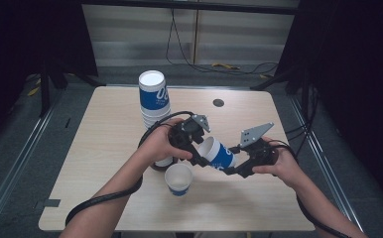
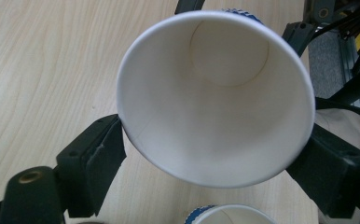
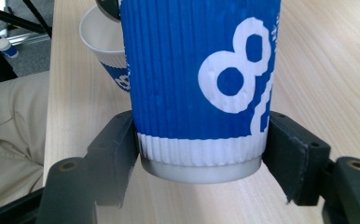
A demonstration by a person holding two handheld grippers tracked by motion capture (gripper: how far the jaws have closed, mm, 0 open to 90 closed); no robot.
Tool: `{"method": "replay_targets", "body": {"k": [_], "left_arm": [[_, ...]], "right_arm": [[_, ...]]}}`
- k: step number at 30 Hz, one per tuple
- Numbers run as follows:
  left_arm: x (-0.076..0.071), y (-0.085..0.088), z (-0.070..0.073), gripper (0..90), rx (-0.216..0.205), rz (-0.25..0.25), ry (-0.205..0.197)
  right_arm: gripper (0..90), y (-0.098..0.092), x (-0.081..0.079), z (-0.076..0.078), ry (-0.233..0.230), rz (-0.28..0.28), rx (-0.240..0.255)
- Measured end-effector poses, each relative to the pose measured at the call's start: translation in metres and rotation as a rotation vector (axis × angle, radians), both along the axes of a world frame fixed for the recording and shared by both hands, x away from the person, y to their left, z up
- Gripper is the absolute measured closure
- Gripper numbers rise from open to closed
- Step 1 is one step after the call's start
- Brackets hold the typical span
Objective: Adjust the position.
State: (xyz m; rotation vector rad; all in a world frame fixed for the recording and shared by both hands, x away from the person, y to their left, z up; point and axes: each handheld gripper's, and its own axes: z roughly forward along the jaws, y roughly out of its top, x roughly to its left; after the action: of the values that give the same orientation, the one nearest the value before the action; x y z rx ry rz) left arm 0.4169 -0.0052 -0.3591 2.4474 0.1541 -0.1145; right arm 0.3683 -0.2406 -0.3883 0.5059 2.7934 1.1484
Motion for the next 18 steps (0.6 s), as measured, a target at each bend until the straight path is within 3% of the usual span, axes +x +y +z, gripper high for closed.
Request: {"method": "replay_targets", "body": {"k": [9, 18], "left_arm": [[-0.0012, -0.0003, -0.0005, 15.4, -0.023, -0.003, 0.008], [-0.0014, -0.0042, 0.0018, 15.0, -0.042, 0.004, 0.017]], "right_arm": [[29.8, -0.0021, -0.001, -0.0018, -0.008, 0.005, 0.023], [29.8, -0.0034, -0.0007, -0.0032, -0.016, 0.005, 0.013]]}}
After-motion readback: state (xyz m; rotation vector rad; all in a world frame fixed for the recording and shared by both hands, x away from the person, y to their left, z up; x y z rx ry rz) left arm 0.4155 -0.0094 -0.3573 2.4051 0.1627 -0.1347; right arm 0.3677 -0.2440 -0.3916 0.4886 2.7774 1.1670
